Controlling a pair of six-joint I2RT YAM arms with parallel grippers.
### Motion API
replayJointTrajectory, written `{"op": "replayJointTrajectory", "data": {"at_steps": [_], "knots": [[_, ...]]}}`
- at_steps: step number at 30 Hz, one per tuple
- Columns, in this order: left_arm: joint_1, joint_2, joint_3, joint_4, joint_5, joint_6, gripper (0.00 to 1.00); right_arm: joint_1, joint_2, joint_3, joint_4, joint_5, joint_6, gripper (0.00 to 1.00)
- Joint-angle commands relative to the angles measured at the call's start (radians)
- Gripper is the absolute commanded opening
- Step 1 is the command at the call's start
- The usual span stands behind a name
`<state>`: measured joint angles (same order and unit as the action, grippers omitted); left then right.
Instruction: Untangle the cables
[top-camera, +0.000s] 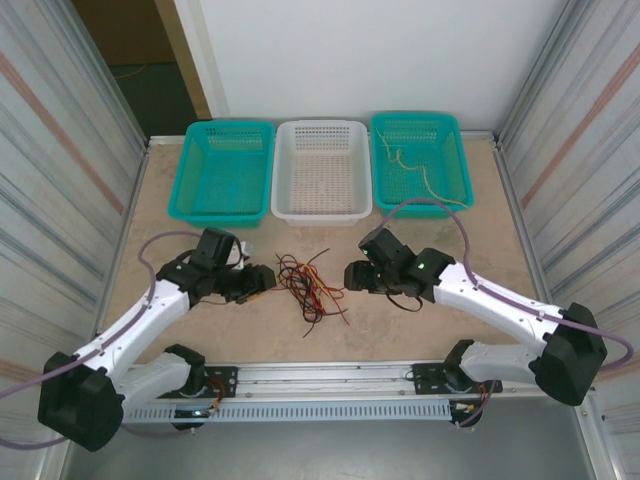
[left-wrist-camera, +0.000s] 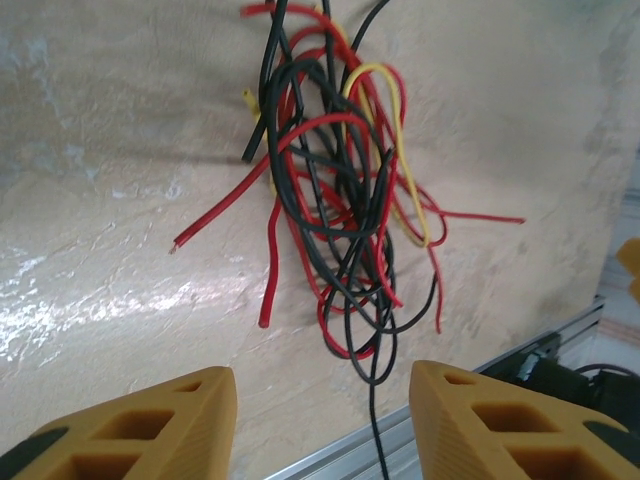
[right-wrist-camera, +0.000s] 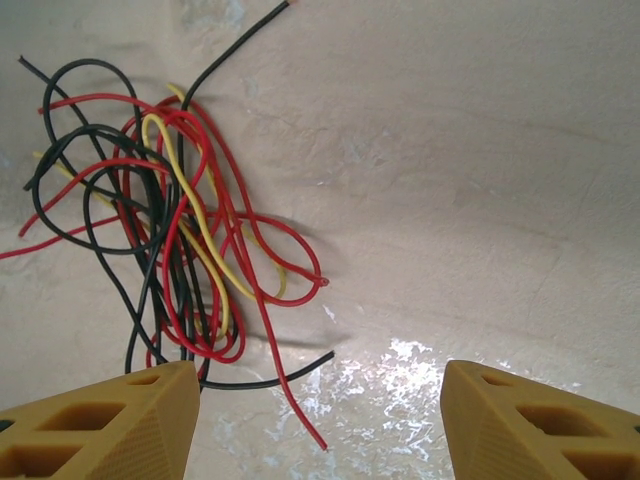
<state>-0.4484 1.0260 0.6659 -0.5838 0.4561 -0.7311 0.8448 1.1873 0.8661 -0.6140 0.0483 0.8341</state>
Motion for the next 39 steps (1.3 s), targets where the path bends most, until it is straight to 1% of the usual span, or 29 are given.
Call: {"op": "replayJointTrajectory", "data": {"at_steps": [1,6,11,13,19,22,25,29,33,39], "knots": [[-0.036,0.011,0.051,-0.047,-0.077,0.036,0.49,0.003,-0.005,0.038,-0.02,0.044,0.014,0.63],[-0.047,0.031,0.089,-0.106,-0.11,0.092,0.44,-0.007,-0.011,0.05,-0.029,0.05,0.017,0.61],[-0.047,0.039,0.123,-0.177,-0.173,0.176,0.44,-0.006,-0.016,0.03,-0.011,0.048,0.032,0.61],[-0.047,0.042,0.126,-0.187,-0.169,0.189,0.44,-0.006,-0.012,0.038,-0.016,0.043,0.032,0.61],[-0.047,0.06,0.13,-0.177,-0.158,0.213,0.44,-0.007,0.001,0.044,-0.012,0.033,0.032,0.61],[-0.049,0.073,0.131,-0.152,-0.135,0.222,0.43,-0.007,0.02,0.059,-0.011,0.025,0.019,0.61],[-0.049,0.099,0.146,-0.149,-0.137,0.23,0.4,-0.009,0.042,0.067,0.001,0.015,0.028,0.6],[-0.052,0.137,0.161,-0.116,-0.135,0.232,0.39,-0.002,0.075,0.077,0.04,-0.011,0.026,0.58],[-0.053,0.208,0.196,-0.101,-0.137,0.227,0.34,-0.001,0.104,0.089,0.058,-0.03,0.04,0.55],[-0.053,0.257,0.218,-0.088,-0.131,0.219,0.32,0.019,0.144,0.124,0.062,-0.05,-0.005,0.55]]}}
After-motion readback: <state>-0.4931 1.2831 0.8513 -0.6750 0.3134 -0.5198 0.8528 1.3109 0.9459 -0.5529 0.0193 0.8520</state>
